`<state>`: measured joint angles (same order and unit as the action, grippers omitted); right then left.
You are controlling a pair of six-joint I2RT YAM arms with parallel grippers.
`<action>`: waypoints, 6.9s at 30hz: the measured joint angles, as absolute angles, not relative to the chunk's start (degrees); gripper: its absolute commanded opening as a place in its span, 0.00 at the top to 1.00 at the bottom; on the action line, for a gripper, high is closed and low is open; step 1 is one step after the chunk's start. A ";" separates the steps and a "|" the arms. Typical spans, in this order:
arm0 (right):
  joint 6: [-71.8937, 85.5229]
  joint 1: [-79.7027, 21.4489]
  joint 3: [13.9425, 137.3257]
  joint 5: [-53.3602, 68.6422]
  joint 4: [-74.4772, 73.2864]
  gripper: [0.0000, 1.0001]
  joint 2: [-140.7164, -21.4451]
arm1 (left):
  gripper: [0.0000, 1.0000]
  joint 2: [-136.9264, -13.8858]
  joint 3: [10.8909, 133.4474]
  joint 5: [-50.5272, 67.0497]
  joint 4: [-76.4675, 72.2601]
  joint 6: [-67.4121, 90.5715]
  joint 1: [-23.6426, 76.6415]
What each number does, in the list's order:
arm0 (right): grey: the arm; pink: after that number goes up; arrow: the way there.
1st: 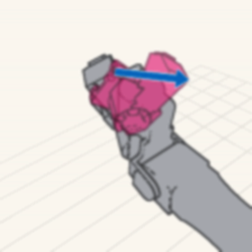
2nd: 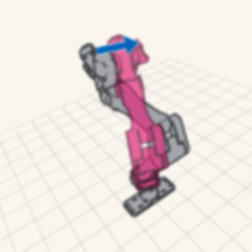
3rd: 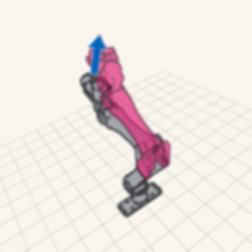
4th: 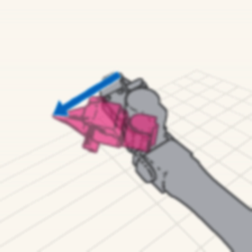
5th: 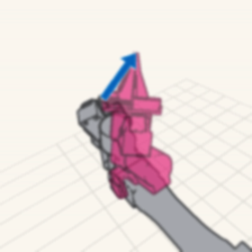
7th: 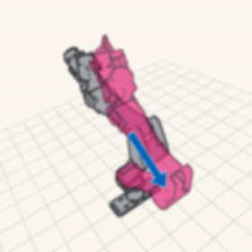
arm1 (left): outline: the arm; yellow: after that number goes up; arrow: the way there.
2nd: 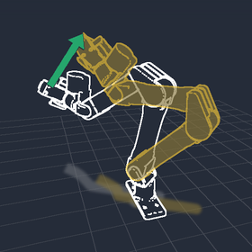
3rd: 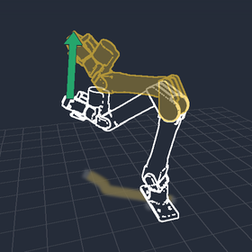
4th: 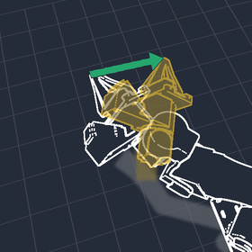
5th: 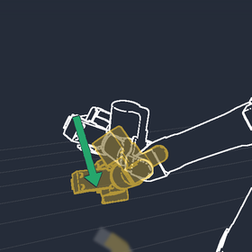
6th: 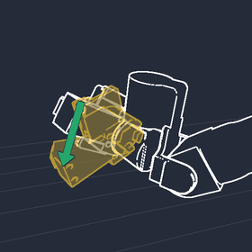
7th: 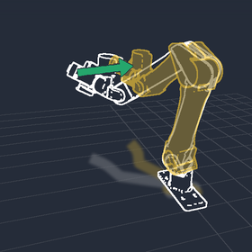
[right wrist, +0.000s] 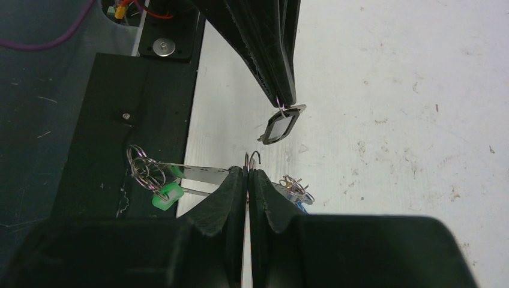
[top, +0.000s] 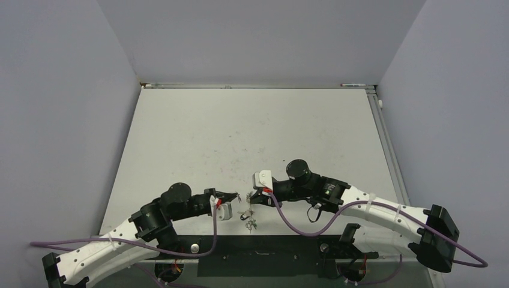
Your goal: Put the keys on the keyring
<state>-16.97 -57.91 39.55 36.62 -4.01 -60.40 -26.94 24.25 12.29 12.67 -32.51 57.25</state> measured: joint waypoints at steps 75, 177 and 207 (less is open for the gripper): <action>-20.58 -56.23 47.90 50.46 -11.49 0.95 -72.20 | 1.00 -28.36 23.70 23.92 13.23 -36.58 57.47; -20.80 -55.86 50.81 51.24 -12.93 0.95 -75.44 | 1.00 -26.96 22.79 18.31 13.69 -39.72 58.46; -20.75 -55.86 51.35 51.13 -13.76 0.95 -75.55 | 1.00 -26.00 21.87 20.34 14.37 -42.72 58.85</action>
<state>-20.75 -55.86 51.35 51.13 -13.76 -75.55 -26.00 21.87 20.34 14.37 -42.72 58.85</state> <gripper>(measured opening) 0.059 0.004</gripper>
